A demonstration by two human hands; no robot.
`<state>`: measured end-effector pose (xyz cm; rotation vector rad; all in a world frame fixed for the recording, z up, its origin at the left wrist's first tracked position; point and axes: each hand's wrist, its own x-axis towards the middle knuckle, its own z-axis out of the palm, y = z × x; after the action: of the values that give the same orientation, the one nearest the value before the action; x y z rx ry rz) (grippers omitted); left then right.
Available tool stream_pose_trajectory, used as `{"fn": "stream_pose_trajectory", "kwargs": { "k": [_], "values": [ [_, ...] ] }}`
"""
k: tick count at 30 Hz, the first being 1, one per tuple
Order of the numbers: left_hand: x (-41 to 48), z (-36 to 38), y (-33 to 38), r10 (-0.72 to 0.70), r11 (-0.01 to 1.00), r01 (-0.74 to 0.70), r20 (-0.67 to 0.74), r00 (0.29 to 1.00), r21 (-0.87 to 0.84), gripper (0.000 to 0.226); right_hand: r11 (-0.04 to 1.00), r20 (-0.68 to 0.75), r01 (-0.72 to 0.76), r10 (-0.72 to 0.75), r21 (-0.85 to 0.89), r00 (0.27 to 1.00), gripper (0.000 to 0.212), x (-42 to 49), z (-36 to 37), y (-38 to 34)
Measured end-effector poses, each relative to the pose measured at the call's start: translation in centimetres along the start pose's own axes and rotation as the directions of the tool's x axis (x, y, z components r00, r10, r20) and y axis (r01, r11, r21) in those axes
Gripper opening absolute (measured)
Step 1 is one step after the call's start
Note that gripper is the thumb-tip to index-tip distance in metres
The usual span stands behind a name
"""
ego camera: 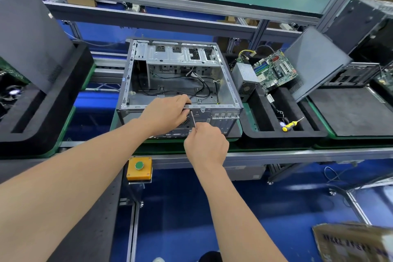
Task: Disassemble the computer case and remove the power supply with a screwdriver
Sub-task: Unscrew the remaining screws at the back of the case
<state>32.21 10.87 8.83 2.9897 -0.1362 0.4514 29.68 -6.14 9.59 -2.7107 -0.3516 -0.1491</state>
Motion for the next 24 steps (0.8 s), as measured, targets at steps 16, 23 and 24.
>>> {"fn": "stream_pose_trajectory", "kwargs": {
  "k": [16, 23, 24],
  "values": [
    [0.0, 0.1, -0.1, -0.010, 1.000, 0.010, -0.021, 1.000, 0.014, 0.027, 0.027, 0.642, -0.650, -0.191, 0.760, 0.743, 0.027, 1.3, -0.5, 3.5],
    [0.0, 0.1, 0.0, 0.014, 0.999, -0.013, -0.026, 1.000, 0.039, 0.027, 0.718, 0.314, -0.266, 0.070, 0.643, 0.947, 0.023, 0.8, -0.9, 2.1],
    [0.0, 0.2, 0.0, 0.012, 0.999, -0.011, -0.021, 1.000, 0.040, 0.027, 0.861, 0.216, -0.160, 0.060, 0.484, 0.975, 0.024, 0.7, -0.9, 1.7]
  ]
}}
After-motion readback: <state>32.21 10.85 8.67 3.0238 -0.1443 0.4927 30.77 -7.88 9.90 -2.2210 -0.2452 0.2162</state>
